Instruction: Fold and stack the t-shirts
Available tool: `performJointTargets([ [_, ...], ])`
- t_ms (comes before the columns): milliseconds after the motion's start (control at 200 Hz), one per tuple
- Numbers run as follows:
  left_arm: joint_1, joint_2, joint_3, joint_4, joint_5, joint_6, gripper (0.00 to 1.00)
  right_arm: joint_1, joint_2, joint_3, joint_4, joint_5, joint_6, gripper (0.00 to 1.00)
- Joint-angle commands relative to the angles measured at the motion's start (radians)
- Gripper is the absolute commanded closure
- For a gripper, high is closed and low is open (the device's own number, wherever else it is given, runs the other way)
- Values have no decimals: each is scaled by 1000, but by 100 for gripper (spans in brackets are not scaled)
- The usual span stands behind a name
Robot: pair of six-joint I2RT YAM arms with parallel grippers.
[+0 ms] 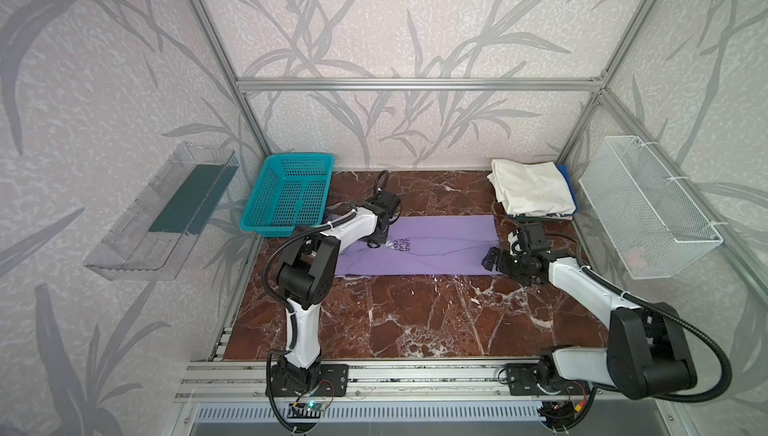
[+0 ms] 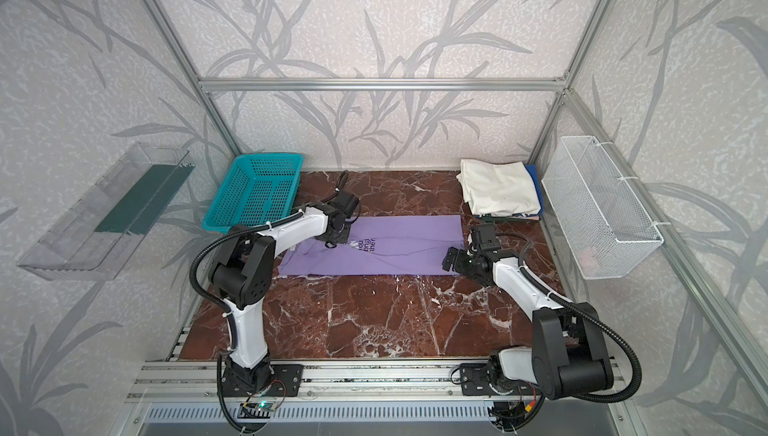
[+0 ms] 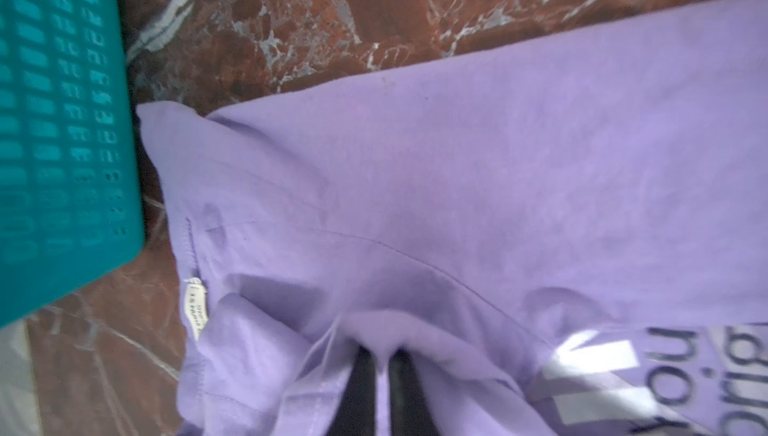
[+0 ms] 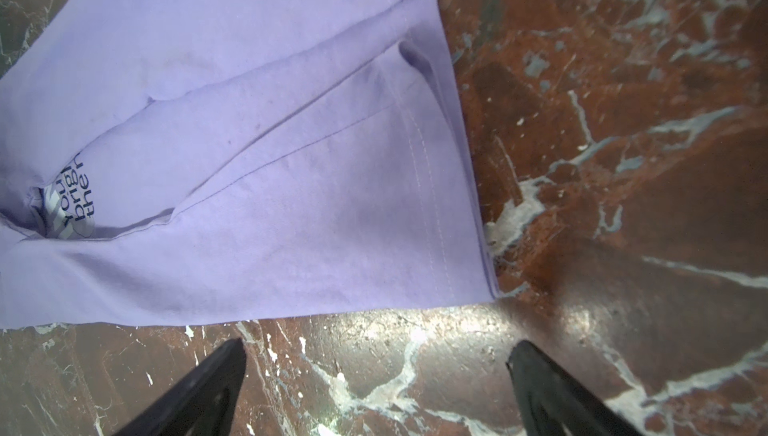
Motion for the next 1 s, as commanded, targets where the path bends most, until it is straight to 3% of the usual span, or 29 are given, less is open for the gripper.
performJointTargets([
  [0,-12,8,26,-6,-160,50,51,-5,15,42,-8,-28,-7,1],
  [125,-43,-57,-18,24,-255,18,30,-5,20,56,-26,-37,-17,1],
  [405,-49,-275,-193,4,-184,-139,23,-5,25,64,-30,-41,-9,1],
  [545,-7,-354,-311,35,-45,-199,24,-5,27,73,-43,-40,-10,1],
  [785,150,-438,-493,187,233,-258,31,-5,6,67,-51,-36,-12,1],
  [995,190,-421,-518,253,263,-244,39,-4,-5,44,-39,-43,-4,1],
])
